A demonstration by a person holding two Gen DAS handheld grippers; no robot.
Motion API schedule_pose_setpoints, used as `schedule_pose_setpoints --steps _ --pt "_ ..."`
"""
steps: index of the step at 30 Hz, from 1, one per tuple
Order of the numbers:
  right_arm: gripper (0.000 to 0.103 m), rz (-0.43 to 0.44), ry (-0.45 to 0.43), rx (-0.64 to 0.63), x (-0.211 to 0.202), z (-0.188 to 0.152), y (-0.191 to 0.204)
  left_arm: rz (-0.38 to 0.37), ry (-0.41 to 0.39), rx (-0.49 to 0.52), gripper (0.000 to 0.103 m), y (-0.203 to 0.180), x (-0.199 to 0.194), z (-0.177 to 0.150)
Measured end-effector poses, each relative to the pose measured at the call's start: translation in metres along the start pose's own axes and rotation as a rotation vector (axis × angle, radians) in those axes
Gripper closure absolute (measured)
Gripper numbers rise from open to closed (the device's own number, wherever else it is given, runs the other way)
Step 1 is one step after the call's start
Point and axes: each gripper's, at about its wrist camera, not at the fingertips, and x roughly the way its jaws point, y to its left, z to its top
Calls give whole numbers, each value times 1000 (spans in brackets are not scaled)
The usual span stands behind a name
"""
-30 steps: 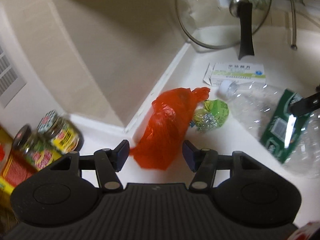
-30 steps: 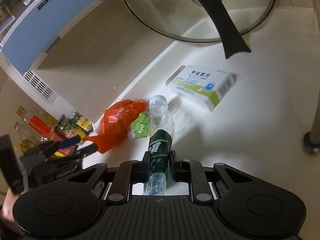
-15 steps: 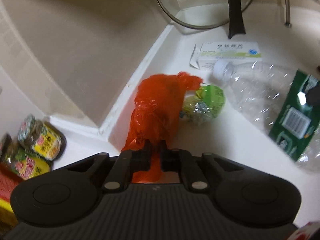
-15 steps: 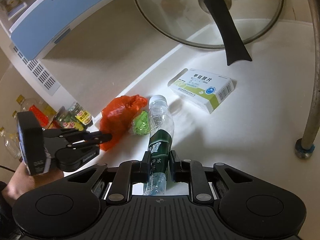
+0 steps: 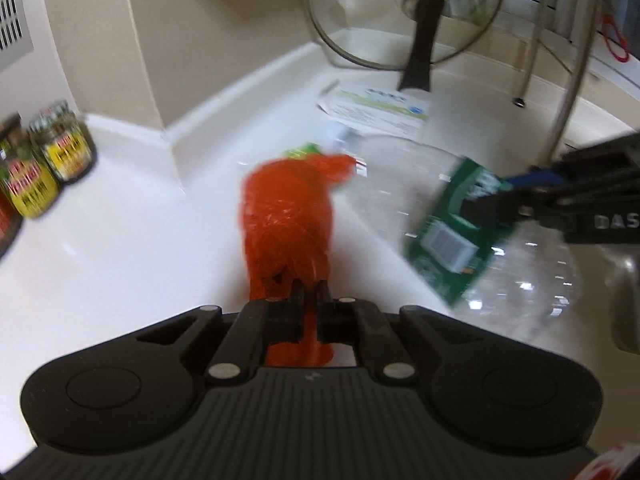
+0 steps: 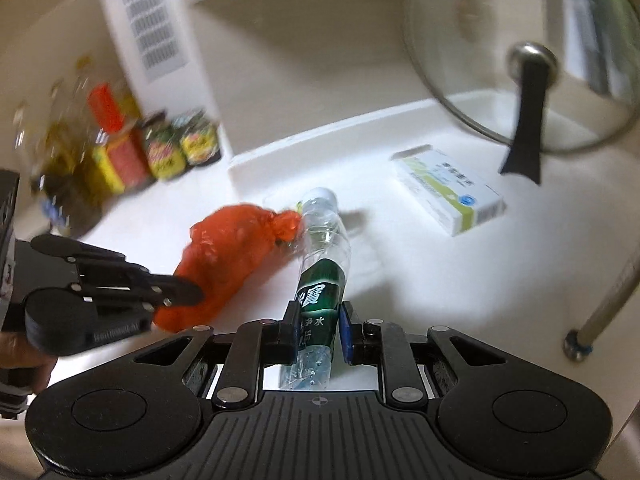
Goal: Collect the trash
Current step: 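Grasp the red plastic bag with the left tool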
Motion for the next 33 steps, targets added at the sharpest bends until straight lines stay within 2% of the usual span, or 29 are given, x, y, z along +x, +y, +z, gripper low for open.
schedule_pose_setpoints --steps 6,10,20,23,26,29,33 --pt "81 23 51 -37 8 -1 18 -38 -14 -25 99 -15 -4 -13" --pt "81 95 88 62 15 -3 16 -51 -21 -24 99 -21 -6 -19" --pt "77 147 140 177 28 4 8 -68 -31 -38 99 -12 -11 -27" --pt "77 177 160 249 35 2 -2 -71 -29 -43 99 -8 -10 -29" --pt "77 250 180 364 44 -4 -15 -77 -30 -47 99 -6 -10 -31" --pt "77 244 188 358 50 -7 -11 -80 -32 -53 99 -4 -9 -32" --pt "82 230 155 332 43 -6 -5 -70 -35 -63 100 -1 -13 -32"
